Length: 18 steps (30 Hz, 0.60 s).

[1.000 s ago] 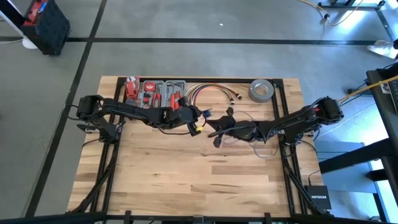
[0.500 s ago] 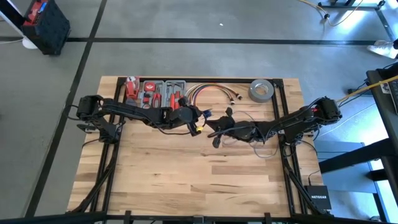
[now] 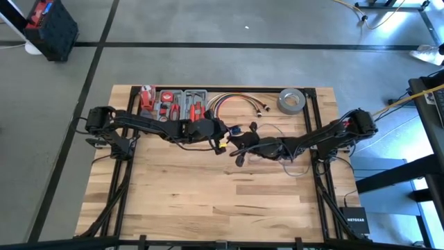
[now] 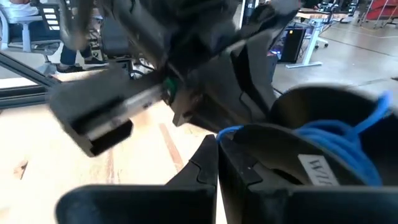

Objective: Coil cords
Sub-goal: Coil the blue wire onto the black spool

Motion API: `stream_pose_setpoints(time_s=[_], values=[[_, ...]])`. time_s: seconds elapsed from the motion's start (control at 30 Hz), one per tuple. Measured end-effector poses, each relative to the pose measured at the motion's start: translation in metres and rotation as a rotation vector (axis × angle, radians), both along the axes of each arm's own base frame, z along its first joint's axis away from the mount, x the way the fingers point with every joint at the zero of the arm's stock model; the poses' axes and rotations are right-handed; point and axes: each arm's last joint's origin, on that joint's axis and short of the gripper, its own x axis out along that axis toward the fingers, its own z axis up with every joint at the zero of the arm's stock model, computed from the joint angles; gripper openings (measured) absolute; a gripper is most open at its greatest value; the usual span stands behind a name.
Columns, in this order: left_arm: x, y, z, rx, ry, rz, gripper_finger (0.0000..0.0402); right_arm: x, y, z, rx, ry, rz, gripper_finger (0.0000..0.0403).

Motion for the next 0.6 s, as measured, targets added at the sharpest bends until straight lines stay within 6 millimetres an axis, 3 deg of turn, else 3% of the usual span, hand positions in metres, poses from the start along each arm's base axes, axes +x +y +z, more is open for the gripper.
stream_pose_setpoints(time_s=[0.33,0.6], values=[[-0.009,-0.008,0.013,0.012,-0.005,-0.023,0.0,0.004,0.0,-0.01,-0.127,0.082,0.006,0.0005],[-0.012,-0.017,0.018,0.025,-0.005,-0.049,0.0,0.004,0.001,-0.011,-0.11,0.088,0.033,0.0008]])
